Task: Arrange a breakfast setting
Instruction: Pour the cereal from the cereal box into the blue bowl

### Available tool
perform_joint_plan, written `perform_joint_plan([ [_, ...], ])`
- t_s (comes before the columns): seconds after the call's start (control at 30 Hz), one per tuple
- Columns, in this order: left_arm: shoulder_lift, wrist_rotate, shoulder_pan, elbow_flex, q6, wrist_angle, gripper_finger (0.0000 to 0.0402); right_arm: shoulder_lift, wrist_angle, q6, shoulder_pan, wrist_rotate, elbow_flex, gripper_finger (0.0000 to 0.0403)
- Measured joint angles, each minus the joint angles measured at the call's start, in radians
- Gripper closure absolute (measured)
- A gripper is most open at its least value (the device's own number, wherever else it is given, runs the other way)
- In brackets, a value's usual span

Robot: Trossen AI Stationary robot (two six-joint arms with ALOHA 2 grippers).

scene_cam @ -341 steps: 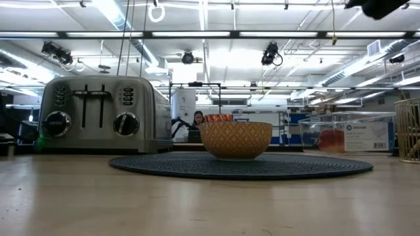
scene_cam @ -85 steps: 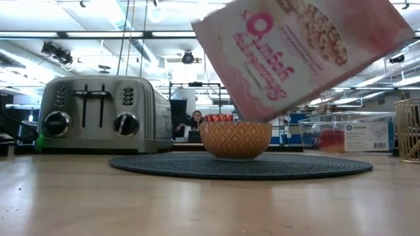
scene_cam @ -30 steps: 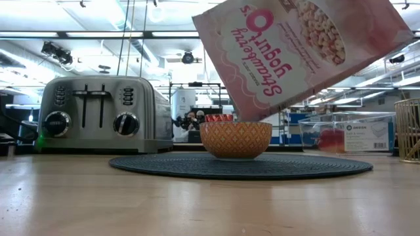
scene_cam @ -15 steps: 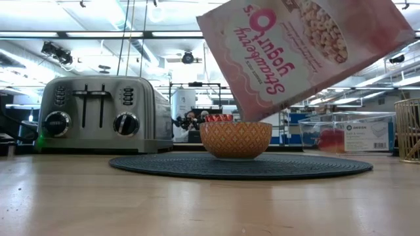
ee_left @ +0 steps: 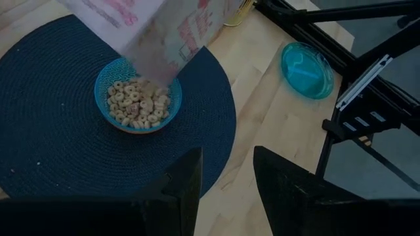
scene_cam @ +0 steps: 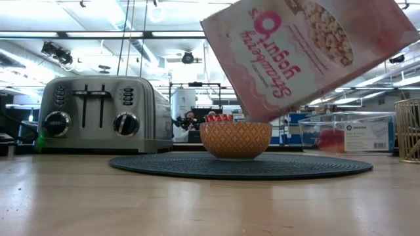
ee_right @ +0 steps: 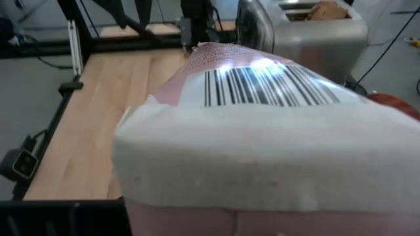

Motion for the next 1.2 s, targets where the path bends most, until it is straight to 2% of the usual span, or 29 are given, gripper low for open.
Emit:
perform_joint_plan([
  [0.53,0.0,0.0,0.003,0.0,0.001,0.007,0.0258,0.002,0.044,-0.015,-0.001,0.01,0.0,0.0241],
  [1.2,0.0,0.001,0.003,0.0,0.012,0.008,0.0258,0.081,0.082,-0.033,-0.032,-0.027,0.0,0.0241],
])
